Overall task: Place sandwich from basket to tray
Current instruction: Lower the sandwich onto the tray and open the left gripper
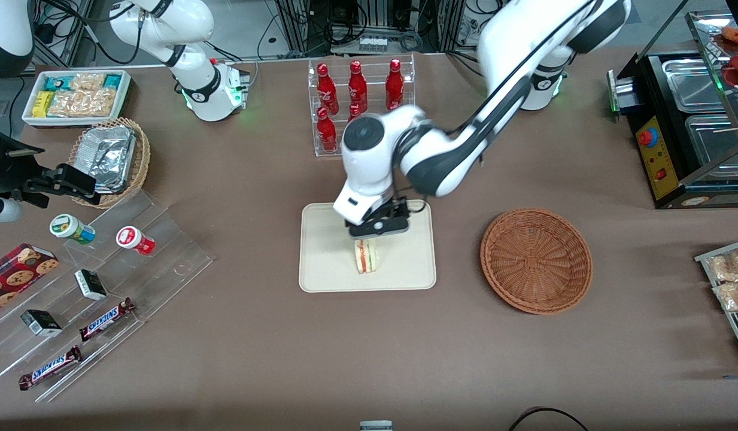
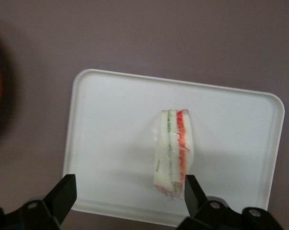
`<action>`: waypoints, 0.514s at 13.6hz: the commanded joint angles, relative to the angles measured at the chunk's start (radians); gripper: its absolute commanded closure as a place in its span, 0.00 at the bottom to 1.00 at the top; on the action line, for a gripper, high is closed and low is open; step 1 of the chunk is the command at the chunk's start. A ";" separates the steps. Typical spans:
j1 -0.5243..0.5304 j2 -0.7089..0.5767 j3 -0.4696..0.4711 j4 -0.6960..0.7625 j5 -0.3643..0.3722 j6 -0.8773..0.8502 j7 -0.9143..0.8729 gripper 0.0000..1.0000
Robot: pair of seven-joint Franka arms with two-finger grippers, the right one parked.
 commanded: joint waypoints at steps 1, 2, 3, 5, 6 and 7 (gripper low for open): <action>0.074 -0.182 -0.004 -0.080 -0.069 -0.118 0.051 0.01; 0.111 -0.228 -0.004 -0.087 -0.087 -0.163 0.084 0.01; 0.149 -0.263 -0.006 -0.087 -0.116 -0.214 0.119 0.01; 0.209 -0.323 -0.003 -0.087 -0.161 -0.292 0.207 0.01; 0.244 -0.346 -0.003 -0.089 -0.174 -0.310 0.236 0.01; 0.275 -0.362 -0.003 -0.087 -0.188 -0.321 0.258 0.01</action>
